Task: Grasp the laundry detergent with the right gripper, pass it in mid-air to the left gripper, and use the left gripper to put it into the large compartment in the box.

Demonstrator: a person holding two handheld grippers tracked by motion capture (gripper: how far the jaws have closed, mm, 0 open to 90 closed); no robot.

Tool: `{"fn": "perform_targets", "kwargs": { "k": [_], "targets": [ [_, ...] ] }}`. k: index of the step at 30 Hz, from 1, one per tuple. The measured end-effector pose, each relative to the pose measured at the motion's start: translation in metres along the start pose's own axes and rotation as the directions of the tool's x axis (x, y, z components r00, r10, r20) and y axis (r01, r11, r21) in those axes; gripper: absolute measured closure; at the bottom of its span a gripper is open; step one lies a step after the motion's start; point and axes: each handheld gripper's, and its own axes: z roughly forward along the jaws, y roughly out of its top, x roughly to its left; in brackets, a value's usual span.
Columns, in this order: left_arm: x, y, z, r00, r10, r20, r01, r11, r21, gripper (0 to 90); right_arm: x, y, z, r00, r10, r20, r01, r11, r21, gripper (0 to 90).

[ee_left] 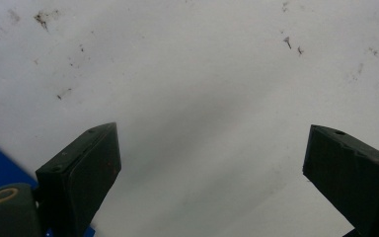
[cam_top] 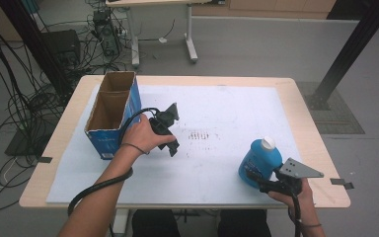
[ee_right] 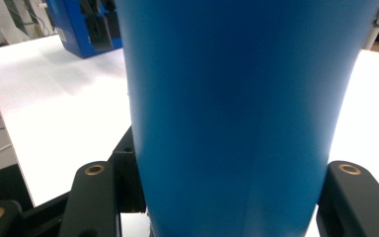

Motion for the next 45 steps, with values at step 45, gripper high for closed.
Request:
{"fn": "perform_targets", "kwargs": {
  "k": [45],
  "targets": [
    [-0.041, -0.036, -0.070, 0.9370, 0.348, 0.036, -0.344, 0.9354, -0.083, 7.8, -0.028, 0.052, 0.075, 0.9447, -0.092, -0.315, 0.106, 0.994, 0.029, 41.8]
  ]
}}
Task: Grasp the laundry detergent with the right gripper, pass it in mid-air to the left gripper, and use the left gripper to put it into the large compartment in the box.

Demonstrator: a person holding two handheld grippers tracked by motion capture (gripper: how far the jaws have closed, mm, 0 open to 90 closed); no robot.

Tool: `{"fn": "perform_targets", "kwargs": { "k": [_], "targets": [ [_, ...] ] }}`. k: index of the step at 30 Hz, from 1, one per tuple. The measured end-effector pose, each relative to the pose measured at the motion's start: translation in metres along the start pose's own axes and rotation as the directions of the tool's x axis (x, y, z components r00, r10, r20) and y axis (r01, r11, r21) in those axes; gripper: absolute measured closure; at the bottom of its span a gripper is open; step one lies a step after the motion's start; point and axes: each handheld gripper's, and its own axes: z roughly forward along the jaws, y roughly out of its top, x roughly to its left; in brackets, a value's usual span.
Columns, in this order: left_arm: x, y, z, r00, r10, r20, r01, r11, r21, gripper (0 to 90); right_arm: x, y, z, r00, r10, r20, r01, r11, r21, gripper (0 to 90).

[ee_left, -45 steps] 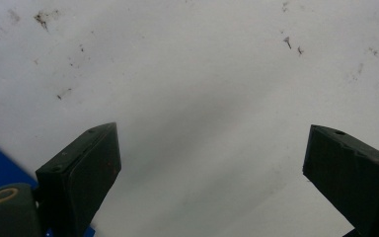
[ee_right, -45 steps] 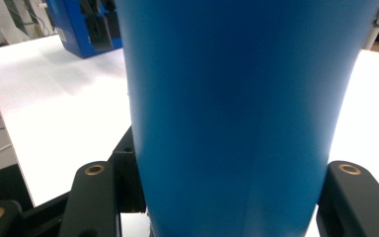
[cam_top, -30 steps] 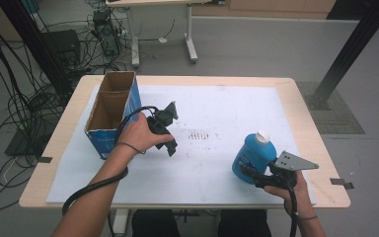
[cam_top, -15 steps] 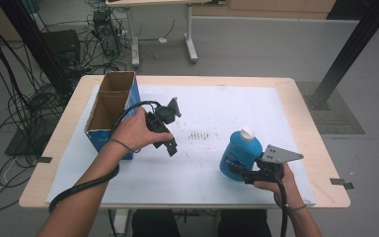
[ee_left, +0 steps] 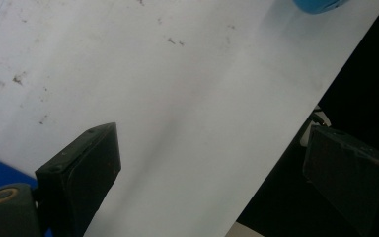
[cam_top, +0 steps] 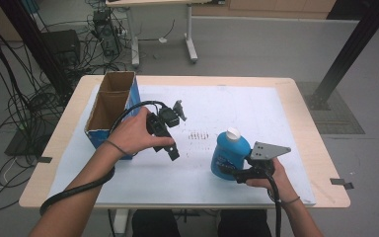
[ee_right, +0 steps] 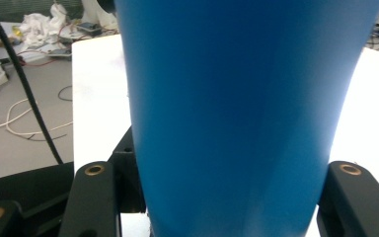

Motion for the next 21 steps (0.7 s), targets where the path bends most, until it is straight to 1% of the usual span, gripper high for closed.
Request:
{"fn": "perform_targets", "kwargs": {
  "k": [1, 3, 4, 5, 6, 7, 8, 9, 10, 11, 13, 15, 16, 17, 19, 21],
  "targets": [
    [-0.002, 0.000, -0.002, 0.9998, 0.017, 0.005, -0.017, 0.9999, -0.002, 7.8, -0.002, 0.003, 0.003, 0.9998, -0.012, -0.018, 0.012, 1.000, 0.004, 41.8],
    [-0.006, 0.001, -0.004, 0.9992, 0.040, 0.008, -0.040, 0.9992, -0.007, 7.8, -0.002, 0.005, 0.005, 0.9993, -0.022, -0.030, 0.022, 1.000, 0.002, 41.8],
    [-0.006, 0.001, -0.004, 0.9992, 0.040, 0.008, -0.040, 0.9992, -0.007, 7.8, -0.002, 0.005, 0.005, 0.9993, -0.022, -0.030, 0.022, 1.000, 0.002, 41.8],
    [-0.010, 0.002, -0.007, 0.9983, 0.057, 0.006, -0.057, 0.9983, -0.012, 7.8, -0.004, 0.007, 0.008, 0.9986, -0.026, -0.045, 0.026, 1.000, 0.002, 41.8],
    [-0.010, 0.002, -0.007, 0.9983, 0.057, 0.006, -0.057, 0.9983, -0.012, 7.8, -0.004, 0.007, 0.008, 0.9986, -0.026, -0.045, 0.026, 1.000, 0.002, 41.8],
    [-0.013, 0.002, -0.010, 0.9968, 0.079, 0.011, -0.078, 0.9967, -0.022, 7.8, -0.007, 0.008, 0.012, 0.9976, -0.031, -0.062, 0.031, 1.000, 0.001, 41.8],
    [-0.013, 0.002, -0.010, 0.9968, 0.079, 0.011, -0.078, 0.9967, -0.022, 7.8, -0.007, 0.008, 0.012, 0.9976, -0.031, -0.062, 0.031, 1.000, 0.001, 41.8],
    [-0.016, 0.003, -0.013, 0.9952, 0.097, 0.011, -0.096, 0.9949, -0.029, 7.8, -0.010, 0.009, 0.016, 0.9961, -0.040, -0.079, 0.040, 0.999, 0.000, 41.8],
    [-0.016, 0.003, -0.013, 0.9952, 0.097, 0.011, -0.096, 0.9949, -0.029, 7.8, -0.010, 0.009, 0.016, 0.9961, -0.040, -0.079, 0.040, 0.999, 0.000, 41.8],
    [-0.020, 0.004, -0.016, 0.9940, 0.109, 0.011, -0.109, 0.9937, -0.025, 7.7, -0.013, 0.011, 0.019, 0.9943, -0.043, -0.097, 0.043, 0.999, -0.001, 41.8],
    [-0.023, 0.005, -0.018, 0.9920, 0.126, 0.011, -0.125, 0.9918, -0.024, 7.8, -0.016, 0.013, 0.022, 0.9924, -0.046, -0.115, 0.046, 0.999, 0.000, 41.8],
    [-0.025, 0.006, -0.020, 0.9898, 0.142, 0.011, -0.142, 0.9895, -0.029, 7.8, -0.018, 0.016, 0.025, 0.9903, -0.056, -0.127, 0.057, 0.998, 0.004, 41.8],
    [-0.025, 0.006, -0.020, 0.9898, 0.142, 0.011, -0.142, 0.9895, -0.029, 7.7, -0.018, 0.016, 0.025, 0.9903, -0.056, -0.127, 0.057, 0.998, 0.004, 41.8],
    [-0.028, 0.007, -0.022, 0.9876, 0.156, 0.014, -0.156, 0.9874, -0.028, 7.7, -0.021, 0.018, 0.027, 0.9880, -0.054, -0.145, 0.055, 0.998, 0.004, 41.8],
    [-0.030, 0.008, -0.024, 0.9877, 0.156, 0.015, -0.155, 0.9875, -0.027, 7.7, -0.022, 0.019, 0.029, 0.9868, -0.056, -0.152, 0.057, 0.998, 0.006, 41.8],
    [-0.034, 0.009, -0.025, 0.9857, 0.168, 0.013, -0.167, 0.9855, -0.029, 7.8, -0.025, 0.020, 0.031, 0.9841, -0.058, -0.168, 0.060, 0.998, 0.006, 41.8]
  ]
}}
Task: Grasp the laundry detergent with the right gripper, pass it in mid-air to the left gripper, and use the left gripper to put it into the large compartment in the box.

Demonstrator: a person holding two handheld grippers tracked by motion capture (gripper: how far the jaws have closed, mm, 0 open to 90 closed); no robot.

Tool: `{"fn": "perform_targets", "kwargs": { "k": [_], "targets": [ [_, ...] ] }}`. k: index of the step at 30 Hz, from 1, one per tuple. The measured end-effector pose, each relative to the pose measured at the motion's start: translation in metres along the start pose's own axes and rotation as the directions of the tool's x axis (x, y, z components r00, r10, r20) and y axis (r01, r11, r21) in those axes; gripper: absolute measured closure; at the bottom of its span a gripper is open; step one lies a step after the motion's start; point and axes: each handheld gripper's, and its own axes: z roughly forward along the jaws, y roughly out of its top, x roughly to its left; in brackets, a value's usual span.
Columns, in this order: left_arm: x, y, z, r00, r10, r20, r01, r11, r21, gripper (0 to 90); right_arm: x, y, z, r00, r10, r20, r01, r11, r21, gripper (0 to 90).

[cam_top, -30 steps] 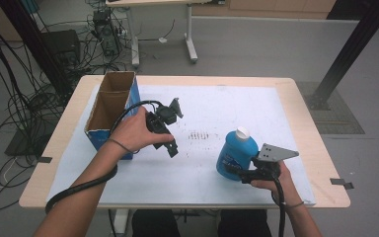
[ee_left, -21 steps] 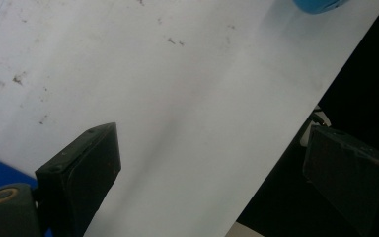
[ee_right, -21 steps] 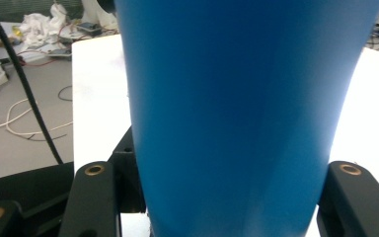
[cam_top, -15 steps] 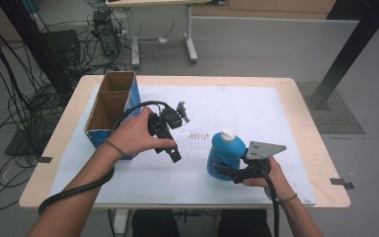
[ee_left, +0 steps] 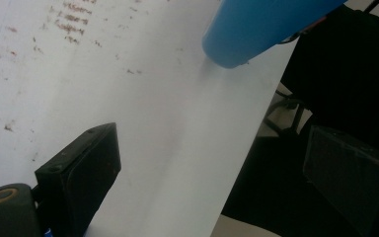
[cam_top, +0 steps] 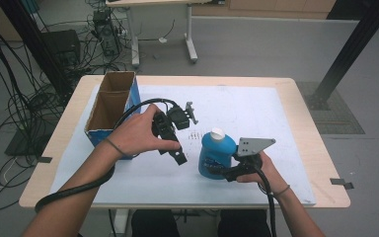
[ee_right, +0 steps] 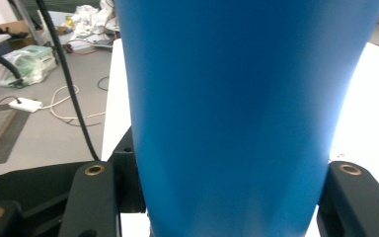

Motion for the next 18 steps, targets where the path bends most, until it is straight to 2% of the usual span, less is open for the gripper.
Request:
{"fn": "perform_targets", "kwargs": {
  "k": [3, 5, 13, 18],
  "targets": [
    [-0.005, 0.005, -0.005, 0.9996, 0.029, 0.005, -0.029, 0.9996, 0.003, 7.7, -0.005, 0.002, 0.005, 0.9995, -0.006, -0.030, 0.006, 1.000, 0.004, 41.8],
    [-0.007, 0.006, -0.006, 0.9997, 0.026, 0.001, -0.026, 0.9996, 0.004, 7.7, -0.006, 0.003, 0.006, 0.9993, -0.007, -0.036, 0.007, 1.000, 0.006, 41.8],
    [-0.014, 0.018, -0.008, 0.9983, 0.058, 0.005, -0.058, 0.9982, 0.013, 7.8, -0.013, 0.007, 0.017, 0.9960, -0.020, -0.088, 0.022, 0.999, 0.024, 41.8],
    [-0.019, 0.027, -0.013, 0.9958, 0.091, 0.004, -0.091, 0.9955, 0.025, 7.7, -0.017, 0.011, 0.023, 0.9932, -0.032, -0.112, 0.035, 0.999, 0.030, 41.8]
  ]
}}
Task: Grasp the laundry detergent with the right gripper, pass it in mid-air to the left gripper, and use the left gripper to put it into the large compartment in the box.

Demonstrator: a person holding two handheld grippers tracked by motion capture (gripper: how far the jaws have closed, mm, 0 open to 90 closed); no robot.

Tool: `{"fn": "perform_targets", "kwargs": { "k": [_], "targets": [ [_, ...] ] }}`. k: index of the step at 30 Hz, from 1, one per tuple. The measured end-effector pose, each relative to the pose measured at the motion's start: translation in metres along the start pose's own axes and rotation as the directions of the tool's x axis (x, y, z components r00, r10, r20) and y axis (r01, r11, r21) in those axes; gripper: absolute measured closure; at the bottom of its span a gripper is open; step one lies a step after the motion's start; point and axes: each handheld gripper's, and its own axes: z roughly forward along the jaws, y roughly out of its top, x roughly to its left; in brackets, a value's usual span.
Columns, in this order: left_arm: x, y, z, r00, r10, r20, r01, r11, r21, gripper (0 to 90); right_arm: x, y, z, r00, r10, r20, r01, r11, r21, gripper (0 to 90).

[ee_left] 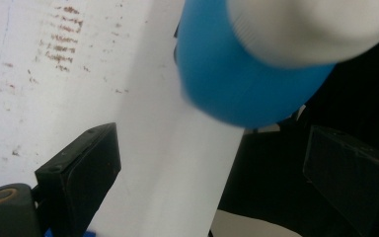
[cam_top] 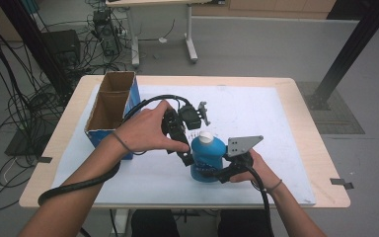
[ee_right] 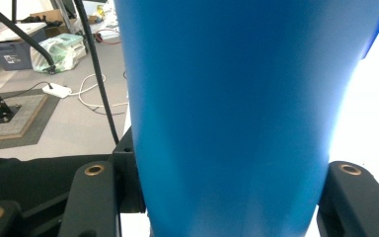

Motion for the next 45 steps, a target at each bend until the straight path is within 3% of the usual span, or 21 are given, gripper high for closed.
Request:
{"fn": "perform_targets", "kwargs": {
  "k": [15, 45],
  "targets": [
    [-0.008, 0.022, 0.003, 0.9979, 0.065, 0.004, -0.065, 0.9971, 0.039, 7.9, -0.010, 0.008, 0.012, 0.9977, -0.021, -0.064, 0.022, 1.000, 0.012, 41.8],
    [-0.010, 0.025, 0.004, 0.9977, 0.067, -0.003, -0.067, 0.9972, 0.034, 8.0, -0.008, 0.008, 0.012, 0.9969, -0.030, -0.073, 0.030, 1.000, 0.002, 41.8]
  ]
}}
